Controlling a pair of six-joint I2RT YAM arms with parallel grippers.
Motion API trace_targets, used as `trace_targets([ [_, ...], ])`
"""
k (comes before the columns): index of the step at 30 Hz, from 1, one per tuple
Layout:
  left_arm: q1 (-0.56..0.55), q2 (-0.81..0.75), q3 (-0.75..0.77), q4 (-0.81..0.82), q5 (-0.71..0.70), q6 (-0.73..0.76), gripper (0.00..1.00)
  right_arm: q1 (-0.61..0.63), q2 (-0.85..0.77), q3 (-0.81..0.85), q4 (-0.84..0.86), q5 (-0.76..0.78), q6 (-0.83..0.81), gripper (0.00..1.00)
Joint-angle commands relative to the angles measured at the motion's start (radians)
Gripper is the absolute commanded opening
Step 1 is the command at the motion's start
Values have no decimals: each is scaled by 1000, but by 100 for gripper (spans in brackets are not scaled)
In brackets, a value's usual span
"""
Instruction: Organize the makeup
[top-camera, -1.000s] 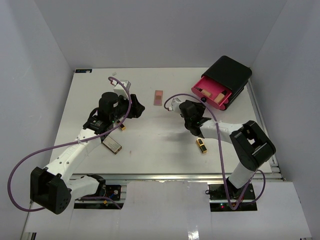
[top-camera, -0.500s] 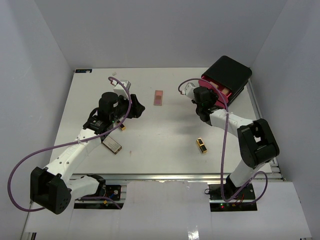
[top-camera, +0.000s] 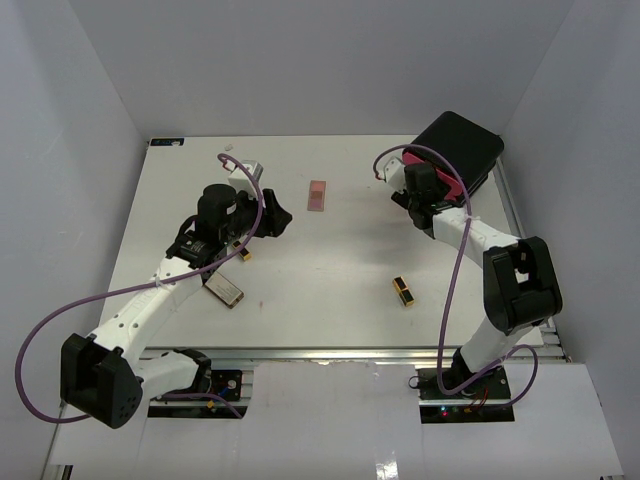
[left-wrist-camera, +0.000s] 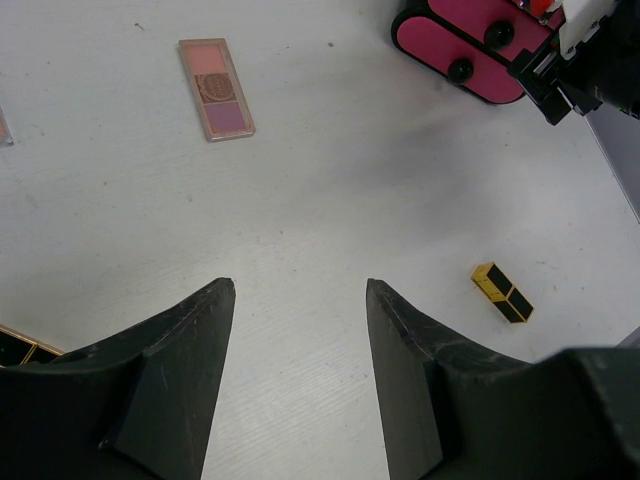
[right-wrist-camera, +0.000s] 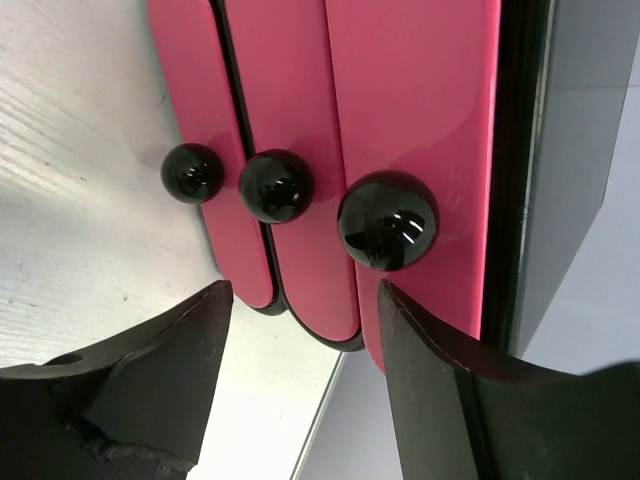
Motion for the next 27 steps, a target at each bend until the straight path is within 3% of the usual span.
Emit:
trace_targets([
  [1, 4, -8, 0, 28, 31, 10, 67, -40, -8, 69, -14, -22, 14, 68],
  [17, 4, 9, -4, 37, 93, 20, 78, -62, -34, 79, -105, -92, 42, 79],
  [22, 4, 9, -8, 58, 176, 30, 85, -62, -106, 140, -340, -384, 119, 80],
  [27, 4, 28, -26, 120, 370, 43, 90, -85, -247, 197, -529, -768, 130, 90],
])
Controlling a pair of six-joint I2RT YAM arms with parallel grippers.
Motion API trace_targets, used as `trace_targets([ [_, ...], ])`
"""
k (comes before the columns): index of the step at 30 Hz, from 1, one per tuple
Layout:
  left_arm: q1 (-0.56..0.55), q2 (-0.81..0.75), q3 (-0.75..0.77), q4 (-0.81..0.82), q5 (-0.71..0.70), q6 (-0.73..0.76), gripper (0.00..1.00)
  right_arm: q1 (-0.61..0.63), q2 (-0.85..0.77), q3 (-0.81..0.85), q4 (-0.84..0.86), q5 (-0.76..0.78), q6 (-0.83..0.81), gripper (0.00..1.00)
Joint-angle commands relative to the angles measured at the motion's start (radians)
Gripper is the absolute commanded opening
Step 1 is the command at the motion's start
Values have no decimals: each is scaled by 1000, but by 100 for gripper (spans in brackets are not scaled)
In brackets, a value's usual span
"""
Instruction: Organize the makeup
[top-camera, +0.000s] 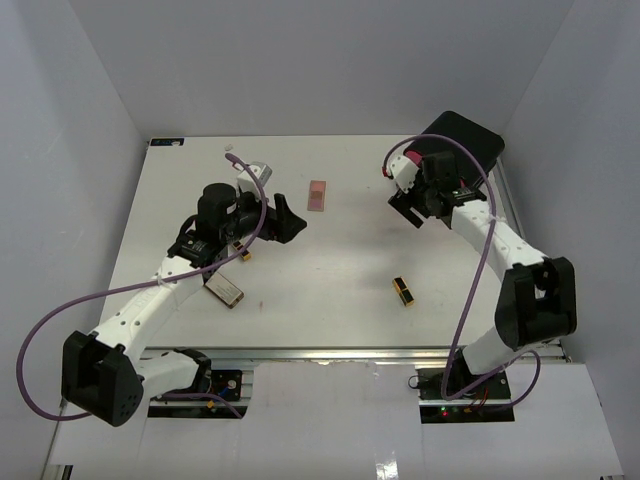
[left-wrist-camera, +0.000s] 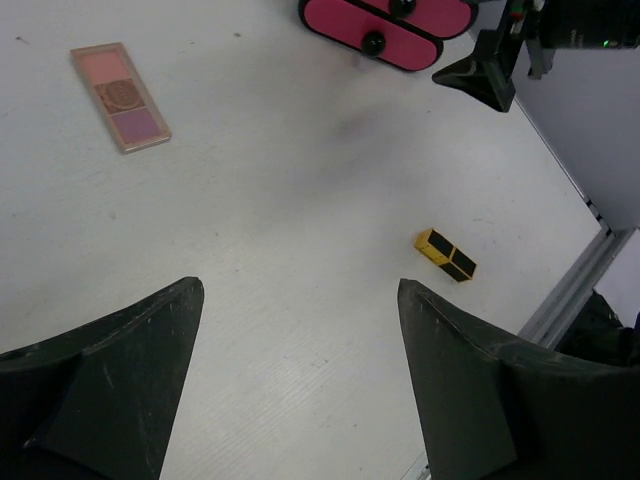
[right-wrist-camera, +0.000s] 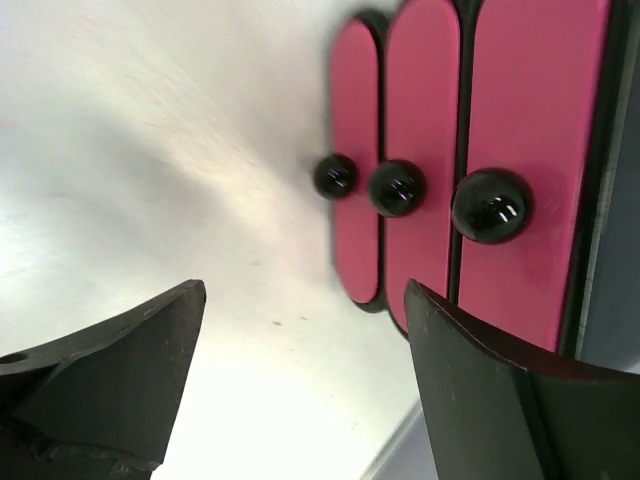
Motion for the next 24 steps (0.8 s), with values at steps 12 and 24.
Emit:
trace_targets([
  [12, -47, 276, 12, 339, 370, -287, 91, -507, -302, -64, -267, -1400, 195, 89],
  [24, -237, 810, 380, 644, 193, -503, 91, -695, -354, -188, -260, -1581, 154, 88],
])
